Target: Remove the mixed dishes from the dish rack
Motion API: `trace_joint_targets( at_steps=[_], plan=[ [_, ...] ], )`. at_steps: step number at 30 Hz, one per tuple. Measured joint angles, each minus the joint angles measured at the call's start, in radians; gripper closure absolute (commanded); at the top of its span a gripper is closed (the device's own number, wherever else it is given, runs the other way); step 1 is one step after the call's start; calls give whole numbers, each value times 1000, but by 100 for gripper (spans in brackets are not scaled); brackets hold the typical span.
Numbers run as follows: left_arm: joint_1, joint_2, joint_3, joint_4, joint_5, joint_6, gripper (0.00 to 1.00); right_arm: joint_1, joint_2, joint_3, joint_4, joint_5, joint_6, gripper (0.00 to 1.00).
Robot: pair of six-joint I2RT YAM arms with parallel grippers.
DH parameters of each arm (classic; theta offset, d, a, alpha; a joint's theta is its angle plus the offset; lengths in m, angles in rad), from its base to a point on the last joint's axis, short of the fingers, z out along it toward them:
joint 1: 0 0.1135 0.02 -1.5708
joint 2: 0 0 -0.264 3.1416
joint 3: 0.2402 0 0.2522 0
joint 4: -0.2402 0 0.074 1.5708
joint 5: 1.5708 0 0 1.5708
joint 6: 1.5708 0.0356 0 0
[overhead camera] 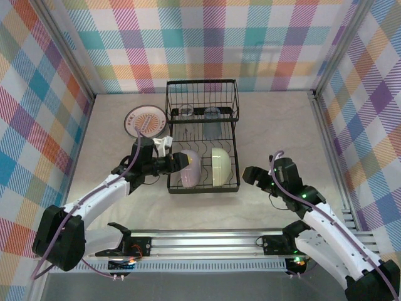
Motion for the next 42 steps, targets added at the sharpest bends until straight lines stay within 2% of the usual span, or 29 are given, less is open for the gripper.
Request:
trace_joint_targets(
  at_steps=[11,17,20,22,38,42],
  plan=[
    [41,34,-11,115,87,-94,57,0,-7,0,-2,-31,-5,12],
    [48,43,-45,172,113,-150,65,0,8,-11,13,-44,-5,12],
    [48,47,-56,193,120,-172,70,0,7,-14,20,-53,-4,2],
    [48,53,-58,204,122,-187,74,0,4,-15,27,-62,-4,0],
    [55,123,-108,422,192,-336,100,0,-132,-49,117,-278,-9,1],
    [60,139,-121,476,209,-370,100,0,-148,-58,124,-299,-9,1]
  ],
)
